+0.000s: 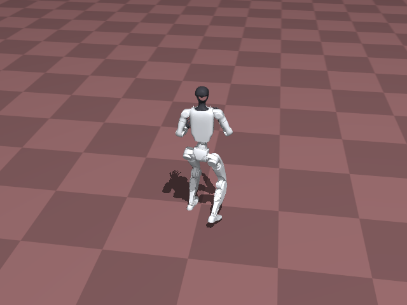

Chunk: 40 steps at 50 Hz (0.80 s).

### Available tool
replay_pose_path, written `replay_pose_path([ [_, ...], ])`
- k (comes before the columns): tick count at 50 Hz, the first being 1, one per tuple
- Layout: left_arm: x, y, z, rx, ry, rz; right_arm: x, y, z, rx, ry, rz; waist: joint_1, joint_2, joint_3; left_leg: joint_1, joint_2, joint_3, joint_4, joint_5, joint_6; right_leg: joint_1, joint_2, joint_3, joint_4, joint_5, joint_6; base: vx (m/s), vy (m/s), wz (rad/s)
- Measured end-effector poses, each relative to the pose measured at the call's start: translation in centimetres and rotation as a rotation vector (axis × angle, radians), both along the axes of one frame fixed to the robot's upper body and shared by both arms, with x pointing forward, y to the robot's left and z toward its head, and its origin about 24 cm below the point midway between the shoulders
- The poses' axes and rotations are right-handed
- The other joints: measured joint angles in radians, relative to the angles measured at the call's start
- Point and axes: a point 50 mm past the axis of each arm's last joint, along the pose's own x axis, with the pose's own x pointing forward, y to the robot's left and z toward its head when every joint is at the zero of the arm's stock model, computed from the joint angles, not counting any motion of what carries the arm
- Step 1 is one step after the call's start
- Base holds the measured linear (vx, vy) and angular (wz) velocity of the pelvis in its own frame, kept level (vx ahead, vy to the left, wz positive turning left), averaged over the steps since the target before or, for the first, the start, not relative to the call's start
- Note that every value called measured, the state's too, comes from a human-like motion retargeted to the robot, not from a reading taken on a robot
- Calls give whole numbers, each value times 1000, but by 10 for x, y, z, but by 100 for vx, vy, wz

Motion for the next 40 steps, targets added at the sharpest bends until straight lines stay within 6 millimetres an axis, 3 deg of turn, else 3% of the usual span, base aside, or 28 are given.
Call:
replay_pose_path([
  [8, 14, -41, 18, 71, -118, -270, 0, 11, -50, -32, 240, 86, -22, 61, -47, 130, 109, -103, -329, 172, -101, 49, 167, 23, -498, 98, -38, -7, -21, 10],
  [15, 14, -74, 23, 163, -186, -518, -5, 22, -76, -83, 368, 225, 1, 114, -49, 154, 206, -182, -396, 210, -139, 129, 281, -39, -703, 138, -89, -12, -28, 0],
  [25, 6, -86, 11, 297, -183, -711, -10, 26, -88, -38, 455, 301, 8, 184, -71, 187, 285, -188, -396, 107, -119, 180, 390, -88, -857, 203, -116, -7, -17, 12],
  [40, 9, -97, 8, 472, -234, -881, -15, 29, -94, -18, 496, 382, 0, 207, -107, 298, 300, -213, -675, 249, -140, 260, 421, -136, -1063, 309, -145, -1, -3, 27],
])
